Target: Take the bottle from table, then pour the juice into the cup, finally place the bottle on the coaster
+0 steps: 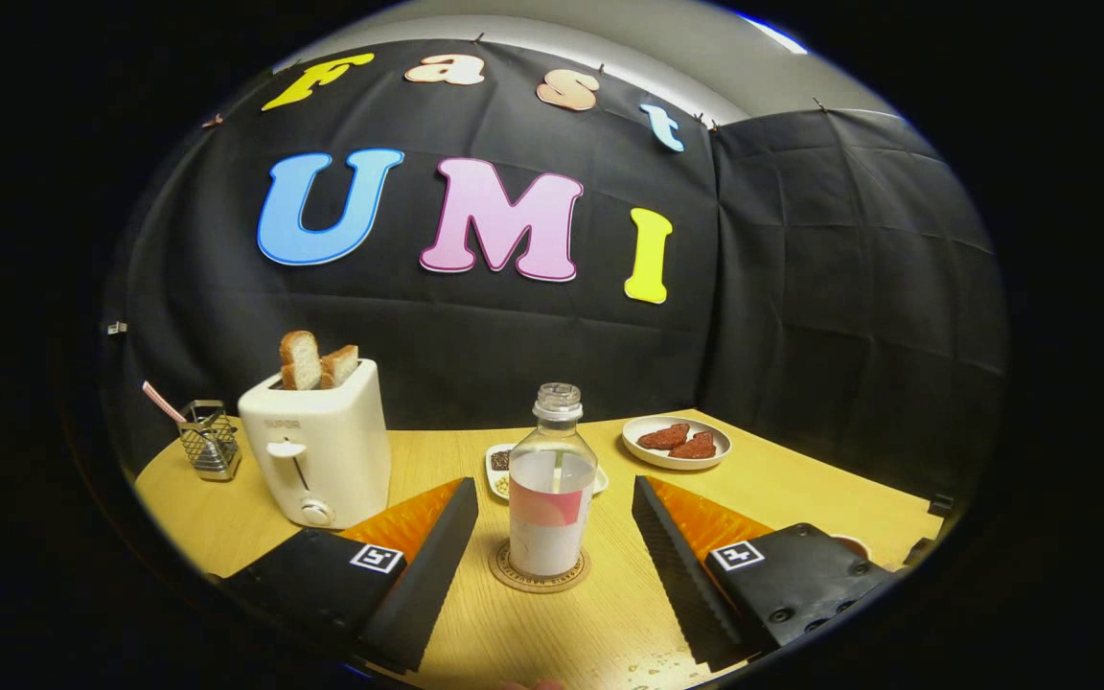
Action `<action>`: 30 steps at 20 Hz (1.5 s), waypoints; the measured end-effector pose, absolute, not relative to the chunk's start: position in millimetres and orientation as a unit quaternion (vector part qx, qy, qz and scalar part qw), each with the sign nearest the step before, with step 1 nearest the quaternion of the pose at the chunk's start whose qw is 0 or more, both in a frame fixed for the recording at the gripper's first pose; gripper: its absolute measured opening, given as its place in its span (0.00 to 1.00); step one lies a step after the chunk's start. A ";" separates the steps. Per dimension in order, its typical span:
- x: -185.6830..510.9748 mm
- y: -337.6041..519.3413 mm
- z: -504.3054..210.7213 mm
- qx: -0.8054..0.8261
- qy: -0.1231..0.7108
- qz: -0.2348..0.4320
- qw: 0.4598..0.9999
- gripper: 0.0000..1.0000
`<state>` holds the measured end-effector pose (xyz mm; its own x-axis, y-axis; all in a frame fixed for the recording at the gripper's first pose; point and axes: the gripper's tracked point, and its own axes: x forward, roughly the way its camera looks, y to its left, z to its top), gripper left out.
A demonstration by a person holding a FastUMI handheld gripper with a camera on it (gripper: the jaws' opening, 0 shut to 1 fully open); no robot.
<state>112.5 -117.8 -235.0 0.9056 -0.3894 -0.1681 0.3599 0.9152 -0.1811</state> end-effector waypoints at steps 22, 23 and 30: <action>-32.5 -30.2 -95.3 -0.060 0.076 0.005 0.995 0.97; -34.3 -27.0 -90.5 -0.054 0.071 0.010 0.996 0.97; -30.5 -24.3 -65.1 -0.034 0.051 0.011 0.998 0.97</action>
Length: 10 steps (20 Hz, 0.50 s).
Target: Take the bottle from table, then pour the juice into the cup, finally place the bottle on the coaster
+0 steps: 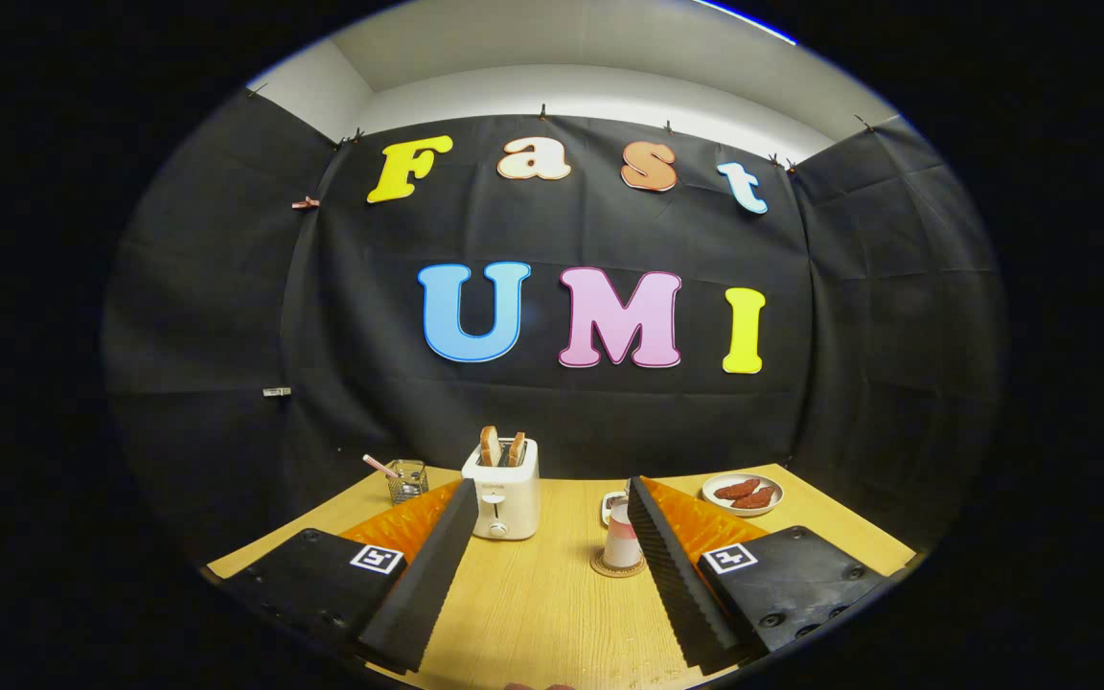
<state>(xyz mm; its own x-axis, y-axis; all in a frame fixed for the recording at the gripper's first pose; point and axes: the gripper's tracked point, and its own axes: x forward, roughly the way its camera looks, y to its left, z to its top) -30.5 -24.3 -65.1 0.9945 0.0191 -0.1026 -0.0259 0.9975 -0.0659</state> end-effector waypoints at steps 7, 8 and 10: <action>-21.1 -36.1 -63.5 -0.028 0.050 0.001 0.998 0.97; -20.9 -37.4 -64.4 -0.027 0.051 0.001 0.998 0.97; -20.8 -38.0 -64.8 -0.027 0.050 0.000 0.998 0.97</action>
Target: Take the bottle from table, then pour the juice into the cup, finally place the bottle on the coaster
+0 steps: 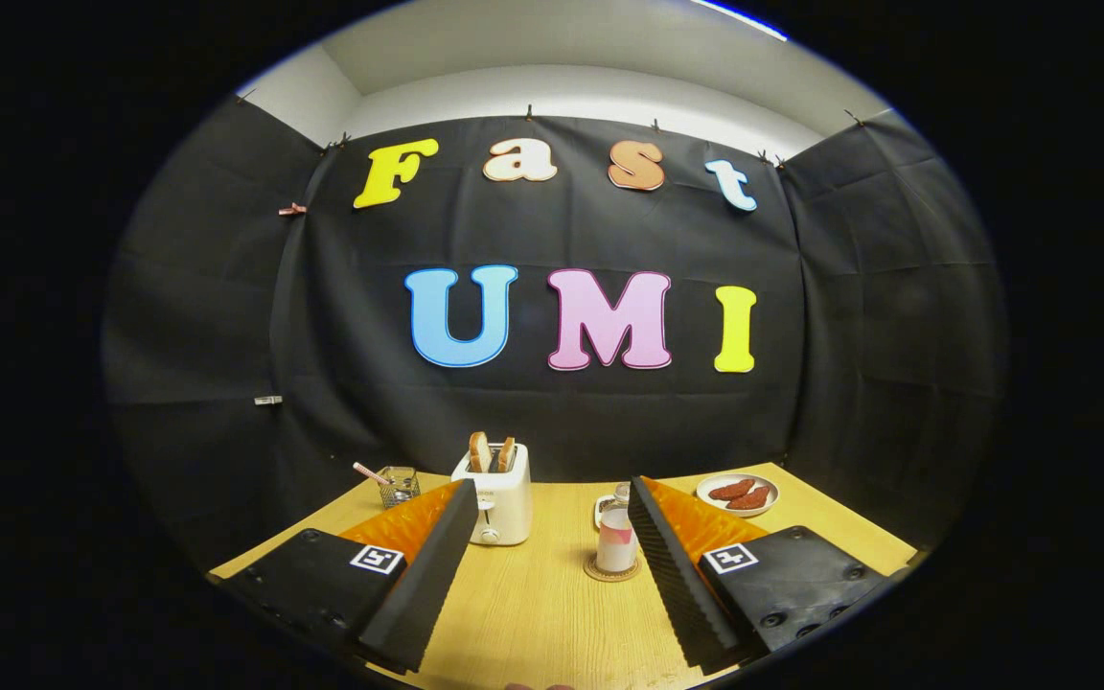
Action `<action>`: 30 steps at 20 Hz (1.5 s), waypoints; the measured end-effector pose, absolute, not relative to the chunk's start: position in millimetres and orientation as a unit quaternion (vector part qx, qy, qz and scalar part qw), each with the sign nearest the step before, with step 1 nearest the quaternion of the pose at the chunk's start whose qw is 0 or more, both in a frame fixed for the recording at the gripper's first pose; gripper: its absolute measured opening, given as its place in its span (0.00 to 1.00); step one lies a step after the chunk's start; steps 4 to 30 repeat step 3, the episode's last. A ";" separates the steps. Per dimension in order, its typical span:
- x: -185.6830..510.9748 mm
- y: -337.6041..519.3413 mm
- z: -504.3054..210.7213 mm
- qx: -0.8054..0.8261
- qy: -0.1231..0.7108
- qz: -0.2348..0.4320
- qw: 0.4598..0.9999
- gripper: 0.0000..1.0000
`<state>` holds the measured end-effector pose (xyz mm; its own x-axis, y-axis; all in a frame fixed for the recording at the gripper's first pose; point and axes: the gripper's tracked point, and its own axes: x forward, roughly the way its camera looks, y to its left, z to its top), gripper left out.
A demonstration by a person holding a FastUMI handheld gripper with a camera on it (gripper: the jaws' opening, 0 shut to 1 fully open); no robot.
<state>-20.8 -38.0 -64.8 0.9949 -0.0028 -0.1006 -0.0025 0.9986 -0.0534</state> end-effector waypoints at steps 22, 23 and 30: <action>-21.2 -42.6 -66.9 -0.036 0.049 -0.002 0.998 0.97; -21.2 -42.6 -66.9 -0.036 0.049 -0.002 0.998 0.97; -21.2 -42.6 -66.9 -0.036 0.049 -0.002 0.998 0.97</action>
